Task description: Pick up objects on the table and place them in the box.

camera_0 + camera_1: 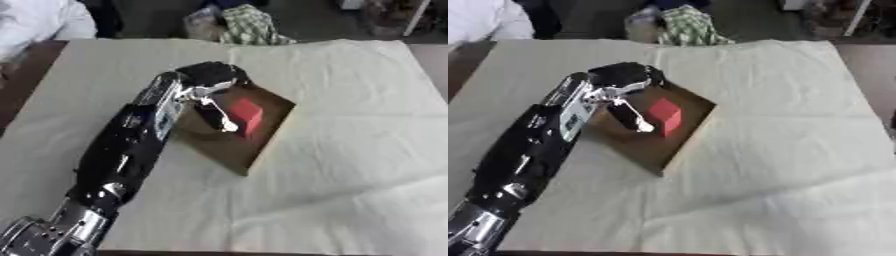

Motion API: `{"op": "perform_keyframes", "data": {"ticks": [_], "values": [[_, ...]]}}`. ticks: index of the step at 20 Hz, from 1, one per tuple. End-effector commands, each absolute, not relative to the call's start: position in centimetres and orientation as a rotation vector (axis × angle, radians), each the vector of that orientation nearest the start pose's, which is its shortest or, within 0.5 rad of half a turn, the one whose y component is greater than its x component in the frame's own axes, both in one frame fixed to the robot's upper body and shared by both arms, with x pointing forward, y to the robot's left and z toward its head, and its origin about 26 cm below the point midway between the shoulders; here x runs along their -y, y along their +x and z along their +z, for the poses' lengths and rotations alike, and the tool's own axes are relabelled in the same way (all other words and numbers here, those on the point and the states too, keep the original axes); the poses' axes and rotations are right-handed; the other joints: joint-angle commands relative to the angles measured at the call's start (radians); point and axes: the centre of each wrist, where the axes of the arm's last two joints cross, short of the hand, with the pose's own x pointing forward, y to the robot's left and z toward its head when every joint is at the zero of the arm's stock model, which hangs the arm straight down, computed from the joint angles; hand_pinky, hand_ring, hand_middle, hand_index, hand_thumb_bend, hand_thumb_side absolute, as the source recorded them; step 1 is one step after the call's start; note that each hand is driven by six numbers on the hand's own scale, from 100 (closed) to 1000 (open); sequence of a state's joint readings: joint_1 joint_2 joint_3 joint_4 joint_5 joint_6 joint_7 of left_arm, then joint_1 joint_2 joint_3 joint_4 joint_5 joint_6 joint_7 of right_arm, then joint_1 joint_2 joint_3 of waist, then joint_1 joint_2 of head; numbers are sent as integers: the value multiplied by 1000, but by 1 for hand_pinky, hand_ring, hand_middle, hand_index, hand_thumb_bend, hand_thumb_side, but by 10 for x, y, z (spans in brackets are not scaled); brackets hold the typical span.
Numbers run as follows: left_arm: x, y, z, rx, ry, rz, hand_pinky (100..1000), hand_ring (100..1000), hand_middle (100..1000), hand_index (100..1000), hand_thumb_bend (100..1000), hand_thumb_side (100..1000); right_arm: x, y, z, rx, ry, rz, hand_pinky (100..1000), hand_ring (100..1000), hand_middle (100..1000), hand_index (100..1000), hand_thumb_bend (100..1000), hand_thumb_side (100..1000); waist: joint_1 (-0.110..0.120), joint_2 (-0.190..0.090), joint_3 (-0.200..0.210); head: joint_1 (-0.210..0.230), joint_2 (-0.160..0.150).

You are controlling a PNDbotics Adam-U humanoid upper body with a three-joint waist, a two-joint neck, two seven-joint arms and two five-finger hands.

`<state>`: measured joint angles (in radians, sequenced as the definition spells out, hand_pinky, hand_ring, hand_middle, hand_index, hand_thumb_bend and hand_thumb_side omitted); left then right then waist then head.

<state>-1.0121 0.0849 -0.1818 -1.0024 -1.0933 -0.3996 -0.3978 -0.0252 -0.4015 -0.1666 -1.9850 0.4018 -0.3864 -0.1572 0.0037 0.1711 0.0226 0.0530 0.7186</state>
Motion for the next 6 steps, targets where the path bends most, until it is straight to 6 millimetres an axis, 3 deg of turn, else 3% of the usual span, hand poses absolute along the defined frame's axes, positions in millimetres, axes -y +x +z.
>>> {"op": "perform_keyframes", "data": {"ticks": [1,3,6], "values": [[-111,456,238,-2507,-962,2350,641,766,739,873,448,390,342,260,155,2356,-853,584,861,774,829,782,100,819,-4,-20,3,-5,1],[-114,447,257,-2571,-959,2245,635,761,733,869,427,384,343,260,155,2354,-856,586,862,774,830,783,100,818,-4,-22,5,-8,2],[-121,432,279,-2669,-921,2110,624,753,723,863,322,379,344,259,155,2352,-865,587,862,775,830,783,100,818,-3,-24,8,-11,5]]}}
